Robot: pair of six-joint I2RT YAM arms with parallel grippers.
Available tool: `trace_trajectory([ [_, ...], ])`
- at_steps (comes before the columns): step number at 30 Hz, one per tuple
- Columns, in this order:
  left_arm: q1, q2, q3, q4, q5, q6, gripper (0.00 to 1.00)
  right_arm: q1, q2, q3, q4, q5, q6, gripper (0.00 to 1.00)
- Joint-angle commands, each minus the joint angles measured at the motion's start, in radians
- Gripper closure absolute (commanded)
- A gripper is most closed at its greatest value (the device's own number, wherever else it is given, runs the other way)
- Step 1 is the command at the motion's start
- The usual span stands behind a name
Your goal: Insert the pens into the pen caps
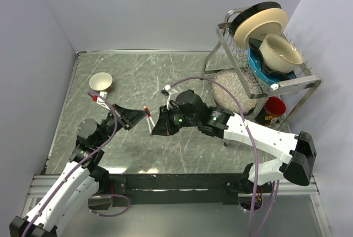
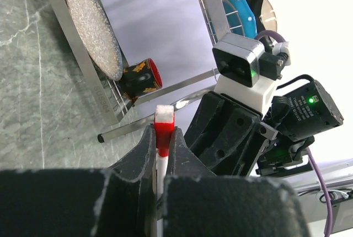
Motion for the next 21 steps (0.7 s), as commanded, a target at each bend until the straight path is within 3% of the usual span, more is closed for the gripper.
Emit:
trace_trajectory([
  [1,-0.06,-0.037,-0.015,-0.164,0.22,0.006,0.99,-0.081,-0.036,0.101,0.3,0.241,-0.053,1.0],
  [7,-0.088,-0.086,-0.086,-0.086,0.205,-0.069,0.99,-0.081,0.01,0.158,0.335,0.249,-0.04,1.0],
  [11,-0.126,-0.077,-0.078,-0.195,0.179,-0.007,0.99,-0.081,0.044,0.191,0.352,0.269,-0.065,1.0],
  [15,-0.158,-0.083,-0.121,-0.103,0.162,-0.059,0.99,-0.081,0.102,0.273,0.309,0.26,-0.081,1.0],
  [21,-0.229,-0.054,-0.11,-0.1,0.134,-0.029,0.99,-0.087,0.109,0.241,0.342,0.268,-0.081,1.0],
])
